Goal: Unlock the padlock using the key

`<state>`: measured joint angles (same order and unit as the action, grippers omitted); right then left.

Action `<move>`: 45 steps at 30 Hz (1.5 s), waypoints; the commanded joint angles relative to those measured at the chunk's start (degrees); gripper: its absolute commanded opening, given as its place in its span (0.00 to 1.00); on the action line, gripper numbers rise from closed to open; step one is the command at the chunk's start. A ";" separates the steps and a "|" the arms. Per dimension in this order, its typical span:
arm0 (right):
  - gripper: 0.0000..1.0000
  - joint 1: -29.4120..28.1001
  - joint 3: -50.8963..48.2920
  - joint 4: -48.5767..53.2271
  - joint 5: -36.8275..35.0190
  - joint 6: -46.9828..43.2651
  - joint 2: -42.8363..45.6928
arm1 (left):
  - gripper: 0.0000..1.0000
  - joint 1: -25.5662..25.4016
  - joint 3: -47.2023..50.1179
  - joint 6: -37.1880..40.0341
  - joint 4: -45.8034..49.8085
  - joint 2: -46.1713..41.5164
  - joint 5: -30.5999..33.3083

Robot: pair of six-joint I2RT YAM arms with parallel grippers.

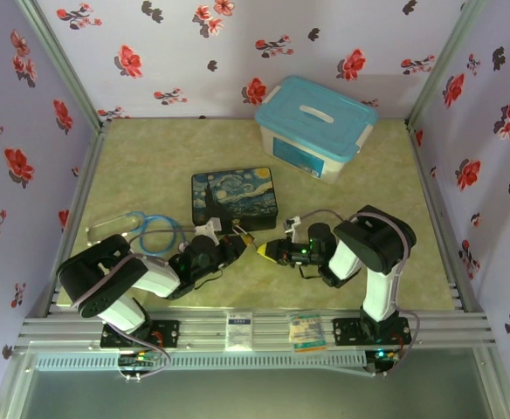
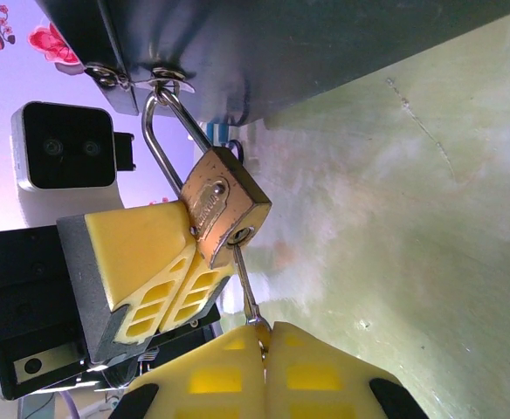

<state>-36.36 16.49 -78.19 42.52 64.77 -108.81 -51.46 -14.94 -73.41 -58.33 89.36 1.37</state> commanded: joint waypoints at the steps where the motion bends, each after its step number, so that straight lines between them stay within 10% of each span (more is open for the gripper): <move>1: 0.00 0.49 1.09 -1.23 1.08 -0.26 -1.29 | 0.00 0.40 -1.09 0.08 -5.00 0.29 -0.10; 45: 0.00 0.72 10.27 -1.19 1.51 11.61 -6.64 | 0.00 -1.11 -1.50 -1.46 -11.60 6.05 -3.38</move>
<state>-33.80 24.77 -76.42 46.85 75.70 -115.55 -50.92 -14.90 -74.91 -65.14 94.87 3.64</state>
